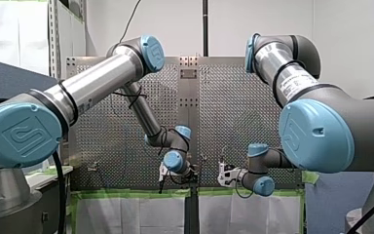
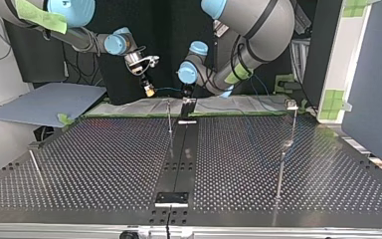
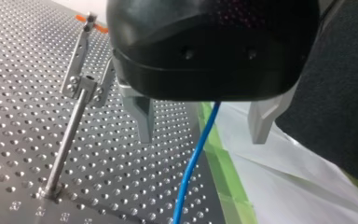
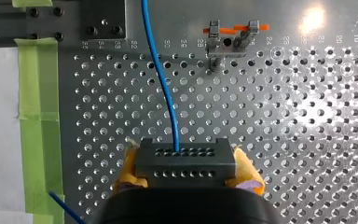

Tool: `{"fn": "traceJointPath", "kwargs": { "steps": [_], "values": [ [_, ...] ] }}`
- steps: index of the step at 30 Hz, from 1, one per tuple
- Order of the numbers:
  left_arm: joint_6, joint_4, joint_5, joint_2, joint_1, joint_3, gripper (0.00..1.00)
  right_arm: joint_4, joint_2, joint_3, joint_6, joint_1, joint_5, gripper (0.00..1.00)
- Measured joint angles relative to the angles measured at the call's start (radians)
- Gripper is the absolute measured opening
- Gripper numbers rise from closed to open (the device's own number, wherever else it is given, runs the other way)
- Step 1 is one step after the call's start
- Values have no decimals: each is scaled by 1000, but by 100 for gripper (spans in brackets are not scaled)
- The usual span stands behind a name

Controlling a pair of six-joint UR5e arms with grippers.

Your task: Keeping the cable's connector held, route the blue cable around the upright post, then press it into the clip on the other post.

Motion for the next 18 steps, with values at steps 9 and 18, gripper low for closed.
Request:
{"fn": "traceJointPath", "kwargs": {
  "steps": [9,18],
  "values": [
    [15,-3,-30,0,1,5,75,-2,0,0,2,0,-2,0],
    [26,6,-43,0,1,5,0,-3,0,0,4,0,-2,0]
  ]
}}
